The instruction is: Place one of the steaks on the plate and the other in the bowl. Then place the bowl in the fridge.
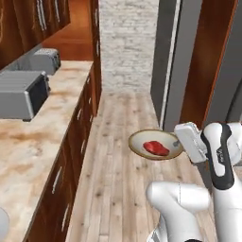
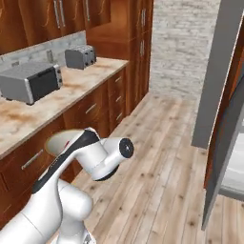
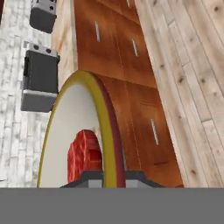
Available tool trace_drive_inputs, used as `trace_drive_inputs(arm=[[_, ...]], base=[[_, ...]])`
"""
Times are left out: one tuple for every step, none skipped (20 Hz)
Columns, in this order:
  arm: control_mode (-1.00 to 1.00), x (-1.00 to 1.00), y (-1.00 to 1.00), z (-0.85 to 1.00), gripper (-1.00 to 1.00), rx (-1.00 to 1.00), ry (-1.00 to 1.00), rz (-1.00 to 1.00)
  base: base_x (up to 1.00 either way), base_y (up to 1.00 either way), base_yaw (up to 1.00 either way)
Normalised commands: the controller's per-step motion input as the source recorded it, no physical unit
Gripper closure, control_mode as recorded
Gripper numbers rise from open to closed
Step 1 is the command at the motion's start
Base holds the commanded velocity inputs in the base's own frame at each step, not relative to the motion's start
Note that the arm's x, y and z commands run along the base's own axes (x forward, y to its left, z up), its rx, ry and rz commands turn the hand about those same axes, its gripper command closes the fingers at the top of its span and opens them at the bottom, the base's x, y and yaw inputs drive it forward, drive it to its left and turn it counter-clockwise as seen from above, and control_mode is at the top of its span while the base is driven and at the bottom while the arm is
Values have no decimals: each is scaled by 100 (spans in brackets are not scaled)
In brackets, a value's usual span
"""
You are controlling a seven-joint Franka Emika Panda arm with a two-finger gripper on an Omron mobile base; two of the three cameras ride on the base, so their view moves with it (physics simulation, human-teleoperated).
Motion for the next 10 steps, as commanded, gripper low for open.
trace_drive_inputs(arm=[[100, 0, 0, 0, 100, 0, 0, 0], [100, 0, 0, 0, 100, 0, 0, 0], [100, 0, 0, 0, 100, 0, 0, 0], [100, 0, 0, 0, 100, 0, 0, 0], [100, 0, 0, 0, 100, 0, 0, 0], [100, 0, 0, 0, 100, 0, 0, 0], [100, 0, 0, 0, 100, 0, 0, 0], [100, 0, 0, 0, 100, 0, 0, 0], [100, 0, 0, 0, 100, 0, 0, 0], [100, 0, 0, 0, 100, 0, 0, 0]], base=[[17, -17, -77], [26, -5, -73], [24, 0, -69], [10, 0, -67], [21, 0, -69], [29, 0, -73], [28, 0, -77], [14, 0, -88], [10, 0, -89], [6, 18, -81]])
